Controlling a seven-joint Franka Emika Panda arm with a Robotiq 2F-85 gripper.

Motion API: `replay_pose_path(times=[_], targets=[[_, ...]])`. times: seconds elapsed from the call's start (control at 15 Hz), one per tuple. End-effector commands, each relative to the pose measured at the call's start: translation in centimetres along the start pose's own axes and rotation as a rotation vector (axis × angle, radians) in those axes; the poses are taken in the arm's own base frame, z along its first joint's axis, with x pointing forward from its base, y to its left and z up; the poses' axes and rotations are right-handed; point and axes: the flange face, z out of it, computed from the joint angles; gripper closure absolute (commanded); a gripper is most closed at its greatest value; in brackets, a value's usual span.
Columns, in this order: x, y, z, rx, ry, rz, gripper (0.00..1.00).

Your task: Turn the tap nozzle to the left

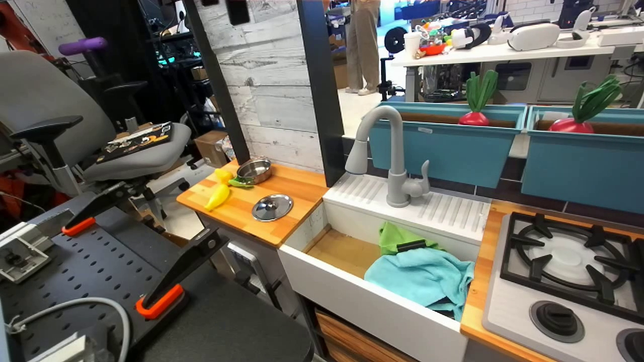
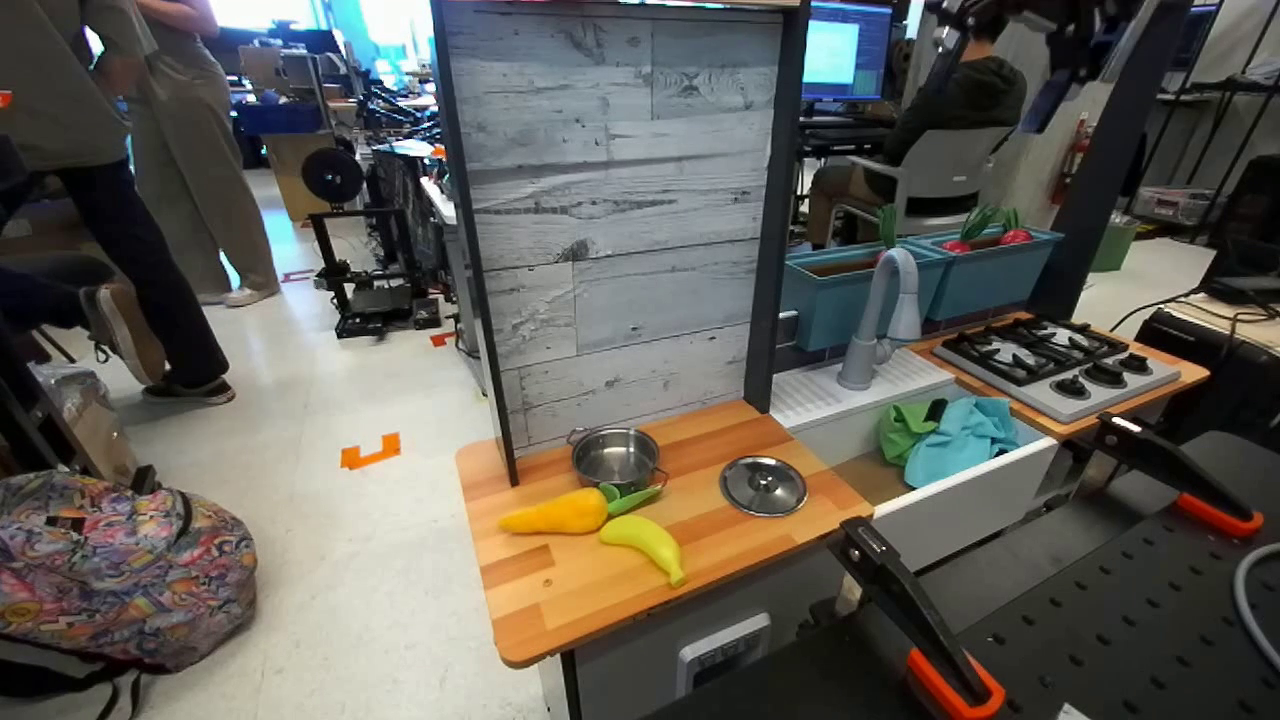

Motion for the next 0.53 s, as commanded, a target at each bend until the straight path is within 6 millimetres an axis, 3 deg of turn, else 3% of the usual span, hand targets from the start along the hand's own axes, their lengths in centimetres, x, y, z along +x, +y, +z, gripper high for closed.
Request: replay_pose_path(times=[0.0, 0.47], targets=[[3.7, 3.0, 2.8, 0.008, 0.066, 0.040, 0.00], [6.9, 7.7, 7.8, -0.048, 0.157, 0.032, 0.00]])
